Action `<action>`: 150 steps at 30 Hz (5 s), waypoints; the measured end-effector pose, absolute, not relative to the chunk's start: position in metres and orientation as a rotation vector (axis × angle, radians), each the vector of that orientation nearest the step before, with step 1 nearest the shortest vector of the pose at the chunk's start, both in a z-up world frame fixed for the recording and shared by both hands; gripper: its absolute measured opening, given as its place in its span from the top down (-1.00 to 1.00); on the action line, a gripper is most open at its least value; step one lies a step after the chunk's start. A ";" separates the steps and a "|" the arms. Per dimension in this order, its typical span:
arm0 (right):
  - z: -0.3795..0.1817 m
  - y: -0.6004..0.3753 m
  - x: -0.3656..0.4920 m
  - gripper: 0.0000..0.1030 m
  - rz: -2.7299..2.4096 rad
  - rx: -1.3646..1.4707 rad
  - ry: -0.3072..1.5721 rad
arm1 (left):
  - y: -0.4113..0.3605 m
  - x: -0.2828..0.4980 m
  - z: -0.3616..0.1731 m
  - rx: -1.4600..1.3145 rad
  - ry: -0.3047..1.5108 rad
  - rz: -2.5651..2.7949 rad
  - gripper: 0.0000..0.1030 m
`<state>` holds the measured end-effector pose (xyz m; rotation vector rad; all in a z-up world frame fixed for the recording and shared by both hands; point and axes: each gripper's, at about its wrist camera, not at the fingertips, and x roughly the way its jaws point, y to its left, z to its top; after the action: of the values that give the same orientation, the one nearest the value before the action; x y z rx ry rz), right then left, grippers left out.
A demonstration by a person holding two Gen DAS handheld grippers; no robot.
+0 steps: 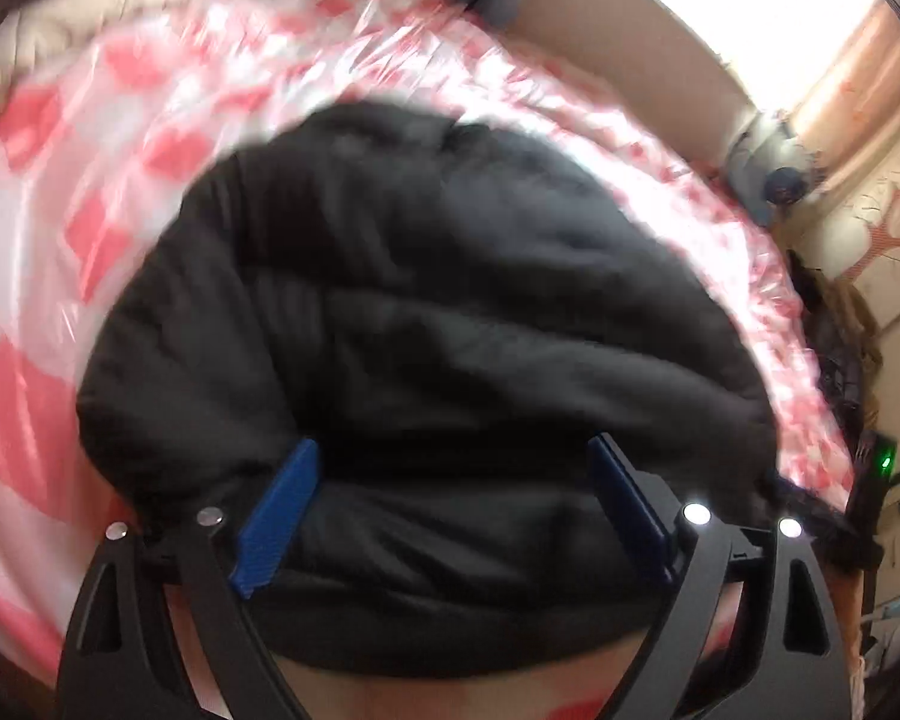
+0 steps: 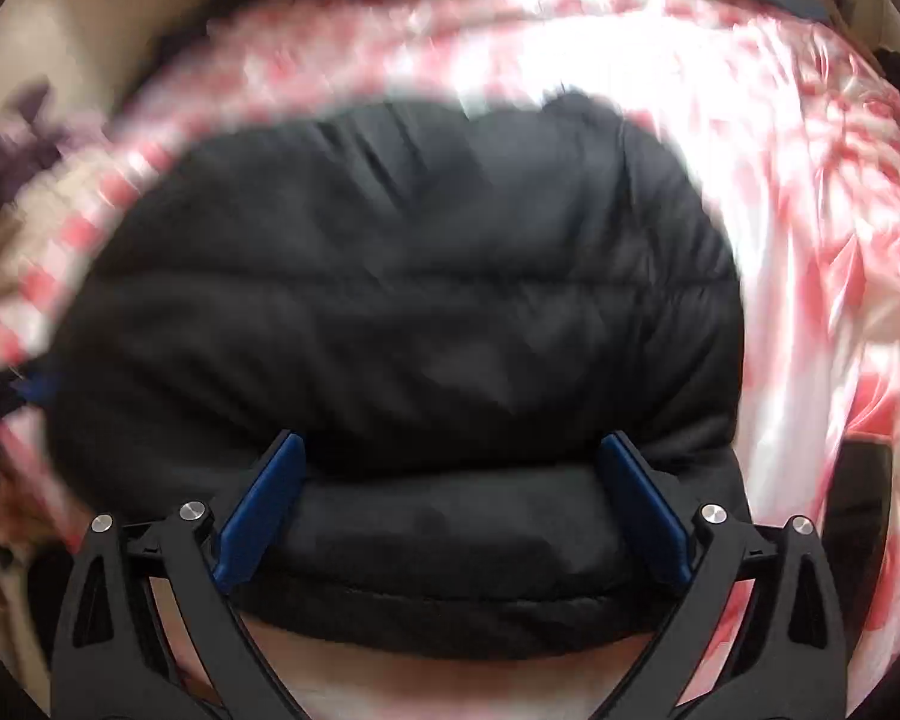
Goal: Fold large clothes
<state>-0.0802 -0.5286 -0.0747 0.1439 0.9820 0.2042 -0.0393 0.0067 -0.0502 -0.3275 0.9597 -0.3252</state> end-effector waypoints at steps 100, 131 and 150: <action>-0.081 -0.543 -0.127 -0.88 0.006 0.350 0.949 | -0.011 -0.067 -0.026 0.018 0.603 -0.211 -0.86; -0.078 -0.404 -0.103 -0.88 0.660 0.765 0.953 | 0.053 -0.075 -0.105 -1.001 1.092 -0.592 -0.86; -0.116 -0.604 -0.136 -0.88 0.222 0.898 1.119 | 0.044 -0.010 -0.102 -1.034 1.057 -0.456 -0.86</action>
<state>-0.1357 -0.6045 -0.1160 0.8982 1.1188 0.2219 -0.0104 0.0437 -0.1023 -1.0337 1.0571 -0.4558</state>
